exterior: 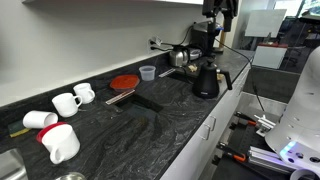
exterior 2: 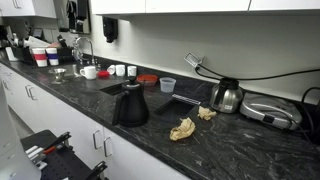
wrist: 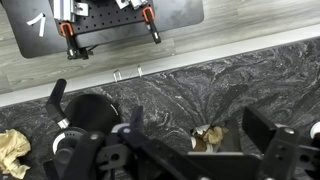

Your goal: Place one of the brown papers from the counter in the left trash chute

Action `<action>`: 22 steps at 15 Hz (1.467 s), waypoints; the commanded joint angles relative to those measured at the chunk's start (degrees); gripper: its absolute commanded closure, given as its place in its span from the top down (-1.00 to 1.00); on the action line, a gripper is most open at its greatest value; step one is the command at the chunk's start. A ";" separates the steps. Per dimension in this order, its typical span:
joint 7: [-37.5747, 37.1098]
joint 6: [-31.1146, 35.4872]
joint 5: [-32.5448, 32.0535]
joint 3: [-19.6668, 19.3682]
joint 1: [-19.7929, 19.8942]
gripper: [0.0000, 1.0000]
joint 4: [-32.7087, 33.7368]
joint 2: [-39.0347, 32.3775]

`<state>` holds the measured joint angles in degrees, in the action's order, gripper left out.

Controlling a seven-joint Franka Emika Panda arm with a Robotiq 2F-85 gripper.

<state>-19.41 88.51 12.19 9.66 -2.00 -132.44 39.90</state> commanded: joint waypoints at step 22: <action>-14.42 17.55 -15.72 -2.07 13.26 1.00 1.44 -8.28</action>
<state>-30.19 104.17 0.56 7.97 8.34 -132.66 34.43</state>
